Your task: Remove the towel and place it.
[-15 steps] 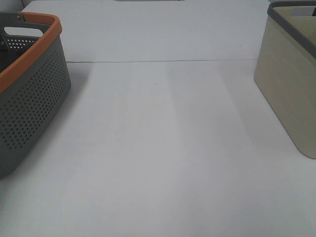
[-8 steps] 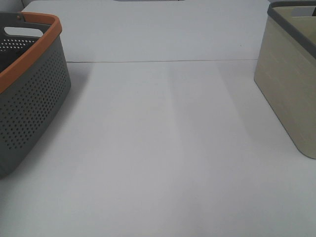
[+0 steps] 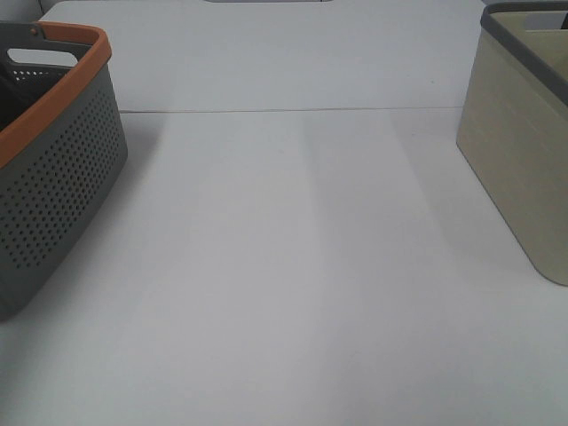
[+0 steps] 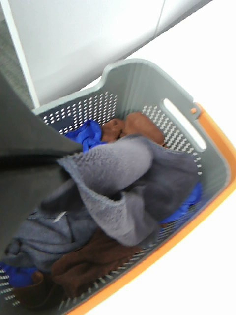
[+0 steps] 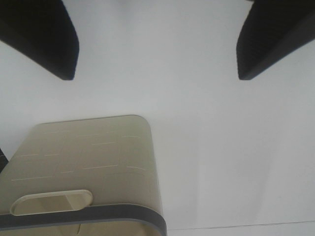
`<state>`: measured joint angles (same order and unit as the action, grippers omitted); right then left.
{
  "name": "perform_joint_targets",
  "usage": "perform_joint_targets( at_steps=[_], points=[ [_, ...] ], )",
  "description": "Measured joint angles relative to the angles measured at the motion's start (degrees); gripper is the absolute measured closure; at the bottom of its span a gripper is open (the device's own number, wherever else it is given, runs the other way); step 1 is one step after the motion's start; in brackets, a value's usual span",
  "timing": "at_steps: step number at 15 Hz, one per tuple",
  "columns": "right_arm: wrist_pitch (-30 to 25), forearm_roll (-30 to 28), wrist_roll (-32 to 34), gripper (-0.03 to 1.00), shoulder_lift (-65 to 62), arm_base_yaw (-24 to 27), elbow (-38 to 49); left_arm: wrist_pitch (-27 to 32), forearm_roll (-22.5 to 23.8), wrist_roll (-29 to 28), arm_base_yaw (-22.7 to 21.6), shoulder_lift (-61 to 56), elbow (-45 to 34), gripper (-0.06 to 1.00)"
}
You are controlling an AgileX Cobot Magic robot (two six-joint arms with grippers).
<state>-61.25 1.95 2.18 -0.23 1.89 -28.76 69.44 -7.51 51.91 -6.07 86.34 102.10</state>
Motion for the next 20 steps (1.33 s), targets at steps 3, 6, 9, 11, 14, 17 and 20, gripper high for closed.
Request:
perform_joint_targets(
  at_steps=[3,6,9,11,14,17,20],
  points=[
    [0.0,0.0,0.0,0.19,0.0,0.0,0.0,-3.5,-3.7,0.5,0.0,-1.2,5.0,0.94],
    [0.0,0.0,0.0,0.19,0.0,0.0,0.0,-11.9,-13.6,5.7,0.0,-1.2,7.8,0.94],
    [0.1,0.0,0.0,0.19,0.0,0.0,0.0,-21.0,-23.2,11.8,2.2,-0.8,9.1,0.94],
    [0.4,0.4,0.0,0.19,0.0,0.0,0.0,-30.9,-26.2,16.8,8.8,-0.1,9.1,0.94],
    [0.9,4.5,-3.6,0.19,6.2,0.0,-0.3,-39.6,-26.4,21.1,20.9,4.3,9.3,0.94],
    [2.5,8.4,-8.7,0.19,11.2,0.0,-1.9,-39.0,-25.4,21.3,24.8,8.6,9.3,0.94],
    [3.6,13.5,-14.4,0.19,17.2,0.0,-5.0,-37.2,-24.6,21.3,29.1,11.5,9.3,0.94]
  ],
)
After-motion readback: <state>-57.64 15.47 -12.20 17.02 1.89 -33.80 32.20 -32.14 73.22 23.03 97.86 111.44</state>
